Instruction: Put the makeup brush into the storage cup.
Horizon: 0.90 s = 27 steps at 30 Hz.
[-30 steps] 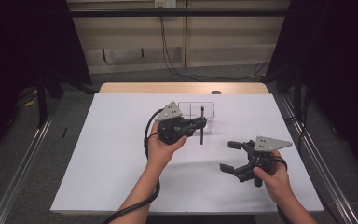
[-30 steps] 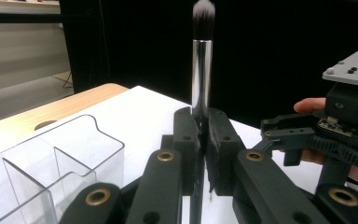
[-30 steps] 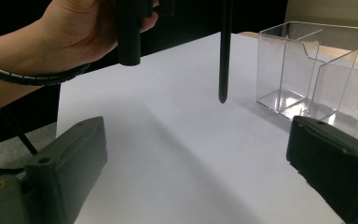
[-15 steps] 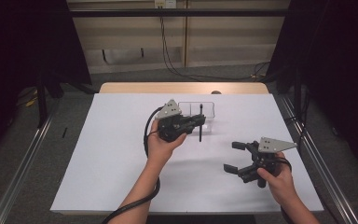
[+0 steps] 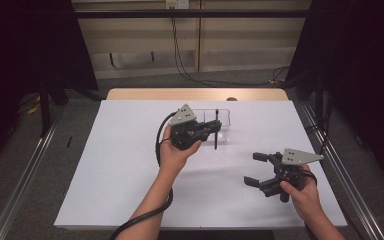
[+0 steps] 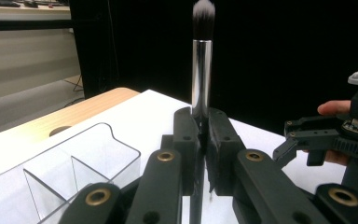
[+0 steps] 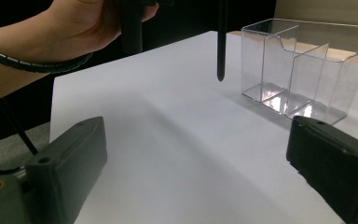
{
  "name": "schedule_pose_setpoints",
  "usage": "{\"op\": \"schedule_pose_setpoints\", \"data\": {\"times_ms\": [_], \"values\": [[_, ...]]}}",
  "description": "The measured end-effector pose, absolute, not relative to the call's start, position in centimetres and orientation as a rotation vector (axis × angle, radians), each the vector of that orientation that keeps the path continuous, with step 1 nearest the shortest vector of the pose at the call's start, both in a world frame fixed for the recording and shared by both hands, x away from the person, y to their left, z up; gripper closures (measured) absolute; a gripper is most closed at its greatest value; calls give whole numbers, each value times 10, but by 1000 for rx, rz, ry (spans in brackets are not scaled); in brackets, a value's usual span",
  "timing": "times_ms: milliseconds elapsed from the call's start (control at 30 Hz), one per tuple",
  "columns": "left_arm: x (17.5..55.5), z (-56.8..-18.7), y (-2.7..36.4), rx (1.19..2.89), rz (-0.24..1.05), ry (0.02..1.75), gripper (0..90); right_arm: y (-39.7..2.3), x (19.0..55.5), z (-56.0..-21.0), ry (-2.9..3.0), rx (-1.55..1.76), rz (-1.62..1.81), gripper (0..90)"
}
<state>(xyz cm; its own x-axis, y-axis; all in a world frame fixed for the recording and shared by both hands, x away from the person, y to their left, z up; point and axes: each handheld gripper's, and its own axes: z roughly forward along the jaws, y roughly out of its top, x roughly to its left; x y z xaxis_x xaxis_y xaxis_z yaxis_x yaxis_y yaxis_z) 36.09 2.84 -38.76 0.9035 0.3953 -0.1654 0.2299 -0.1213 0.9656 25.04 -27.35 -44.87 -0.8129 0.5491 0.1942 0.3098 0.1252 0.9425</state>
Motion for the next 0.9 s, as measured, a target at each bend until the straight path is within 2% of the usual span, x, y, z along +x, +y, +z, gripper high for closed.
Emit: {"op": "schedule_pose_setpoints", "data": {"times_ms": [900], "values": [[380,-381,23,1712,175,485,838,-282,245,-455,2182,859,1751,46]]}}
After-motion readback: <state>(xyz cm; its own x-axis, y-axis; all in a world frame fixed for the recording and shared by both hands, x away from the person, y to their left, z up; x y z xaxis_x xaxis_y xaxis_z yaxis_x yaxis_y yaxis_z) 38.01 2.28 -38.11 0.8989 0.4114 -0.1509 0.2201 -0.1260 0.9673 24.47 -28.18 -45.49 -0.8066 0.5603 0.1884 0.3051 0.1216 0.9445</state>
